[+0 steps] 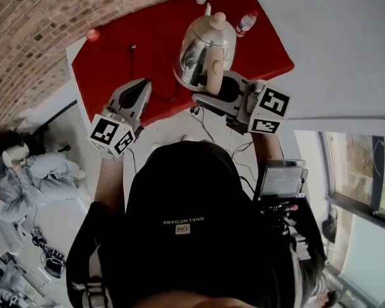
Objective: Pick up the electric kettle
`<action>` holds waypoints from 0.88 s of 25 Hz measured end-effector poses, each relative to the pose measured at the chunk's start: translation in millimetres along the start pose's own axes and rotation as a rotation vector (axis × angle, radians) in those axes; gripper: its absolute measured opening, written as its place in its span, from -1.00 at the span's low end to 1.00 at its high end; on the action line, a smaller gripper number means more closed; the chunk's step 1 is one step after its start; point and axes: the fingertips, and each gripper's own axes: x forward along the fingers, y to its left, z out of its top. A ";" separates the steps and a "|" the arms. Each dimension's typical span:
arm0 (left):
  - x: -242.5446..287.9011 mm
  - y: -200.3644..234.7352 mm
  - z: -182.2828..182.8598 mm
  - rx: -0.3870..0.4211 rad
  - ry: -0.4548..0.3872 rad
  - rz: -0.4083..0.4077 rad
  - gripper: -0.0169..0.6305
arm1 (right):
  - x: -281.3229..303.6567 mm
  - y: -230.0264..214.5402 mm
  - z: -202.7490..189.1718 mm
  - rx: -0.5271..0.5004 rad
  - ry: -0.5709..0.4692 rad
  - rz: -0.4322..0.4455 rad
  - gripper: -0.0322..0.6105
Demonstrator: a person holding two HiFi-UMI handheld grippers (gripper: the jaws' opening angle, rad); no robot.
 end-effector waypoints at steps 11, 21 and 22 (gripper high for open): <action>41.9 -19.4 -1.7 0.003 0.025 -0.096 -0.93 | -44.4 -22.4 -6.8 0.033 -0.031 -0.124 -0.42; 59.3 -35.5 -3.5 0.012 0.042 -0.142 -0.93 | -67.4 -30.2 -4.0 0.038 -0.062 -0.178 -0.42; 59.7 -35.2 -3.4 0.012 0.044 -0.144 -0.93 | -67.5 -30.4 -4.0 0.035 -0.062 -0.181 -0.42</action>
